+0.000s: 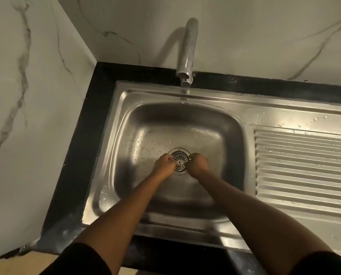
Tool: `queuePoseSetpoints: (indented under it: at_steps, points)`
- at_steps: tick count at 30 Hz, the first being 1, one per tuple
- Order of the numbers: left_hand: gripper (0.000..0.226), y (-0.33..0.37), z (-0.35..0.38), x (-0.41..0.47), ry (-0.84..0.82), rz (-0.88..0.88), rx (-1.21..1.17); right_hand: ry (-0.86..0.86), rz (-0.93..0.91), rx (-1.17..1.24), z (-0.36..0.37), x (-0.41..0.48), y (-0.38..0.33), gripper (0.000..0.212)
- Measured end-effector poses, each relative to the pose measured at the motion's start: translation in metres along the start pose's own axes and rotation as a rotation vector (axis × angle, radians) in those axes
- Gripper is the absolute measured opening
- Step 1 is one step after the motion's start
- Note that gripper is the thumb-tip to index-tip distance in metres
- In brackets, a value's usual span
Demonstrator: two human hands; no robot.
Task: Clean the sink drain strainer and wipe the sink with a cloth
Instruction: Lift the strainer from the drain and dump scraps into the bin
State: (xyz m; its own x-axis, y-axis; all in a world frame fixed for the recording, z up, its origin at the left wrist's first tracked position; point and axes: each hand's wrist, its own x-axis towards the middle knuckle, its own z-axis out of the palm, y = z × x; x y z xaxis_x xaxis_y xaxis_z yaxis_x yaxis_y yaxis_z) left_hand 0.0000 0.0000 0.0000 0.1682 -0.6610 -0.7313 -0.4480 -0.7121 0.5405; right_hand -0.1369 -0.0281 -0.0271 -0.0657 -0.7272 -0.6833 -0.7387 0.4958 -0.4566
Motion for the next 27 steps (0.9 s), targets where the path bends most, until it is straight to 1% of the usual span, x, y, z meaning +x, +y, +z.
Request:
queuePoseSetpoints:
  at_steps: [2, 7, 11, 16, 20, 22, 25, 27]
  points:
    - [0.041, -0.001, -0.002, 0.003, -0.001, 0.002, -0.009, 0.006, 0.005, 0.001, 0.002, 0.002, -0.002, 0.033]
    - [0.038, -0.003, -0.008, 0.01, 0.011, 0.016, -0.059, 0.073, 0.066, 0.045, 0.012, 0.009, -0.004, 0.03]
    - [0.04, -0.002, -0.013, 0.016, 0.034, 0.05, -0.057, 0.108, 0.077, 0.045, 0.012, 0.015, -0.004, 0.019]
    - [0.048, -0.009, -0.016, 0.018, 0.069, 0.066, -0.018, 0.111, 0.04, 0.068, 0.002, 0.006, -0.003, 0.014]
    - [0.053, -0.012, -0.015, 0.011, 0.066, 0.059, -0.008, 0.109, -0.002, 0.172, -0.013, -0.014, -0.001, 0.018]
    - [0.048, -0.011, -0.016, 0.006, 0.073, 0.054, -0.059, 0.11, -0.021, 0.214, -0.021, -0.025, -0.001, 0.02]
    - [0.028, -0.006, -0.017, -0.008, 0.067, 0.039, -0.185, 0.104, -0.077, 0.23, -0.031, -0.039, 0.001, 0.016]
    - [0.026, 0.0, -0.019, -0.02, 0.067, 0.043, -0.261, 0.105, -0.134, 0.238, -0.038, -0.048, 0.002, 0.015]
